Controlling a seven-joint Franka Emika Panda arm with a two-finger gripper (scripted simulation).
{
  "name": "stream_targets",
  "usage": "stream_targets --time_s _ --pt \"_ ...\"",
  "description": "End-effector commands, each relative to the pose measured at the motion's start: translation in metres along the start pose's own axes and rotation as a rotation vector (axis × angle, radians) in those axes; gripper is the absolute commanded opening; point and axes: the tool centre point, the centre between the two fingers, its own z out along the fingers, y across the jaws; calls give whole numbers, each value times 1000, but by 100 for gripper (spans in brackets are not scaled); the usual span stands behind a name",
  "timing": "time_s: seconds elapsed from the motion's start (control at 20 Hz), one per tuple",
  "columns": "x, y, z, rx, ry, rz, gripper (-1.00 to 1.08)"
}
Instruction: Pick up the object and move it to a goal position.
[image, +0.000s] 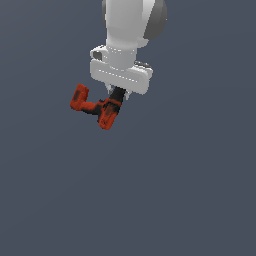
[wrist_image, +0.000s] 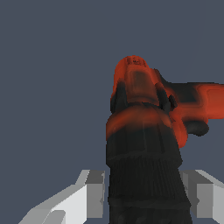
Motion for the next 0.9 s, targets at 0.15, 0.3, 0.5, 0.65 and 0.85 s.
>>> stream_targets --time_s 0.15,0.3,0.5,0.65,0.85 --pt "-17 21 -60 2 8 1 -100" --pt "-27 31 -89 2 8 1 -100" --pt "-37 43 -123 2 8 1 -100" --pt "-43 50 -144 2 8 1 -100" --pt "-49 57 -166 2 8 1 -100"
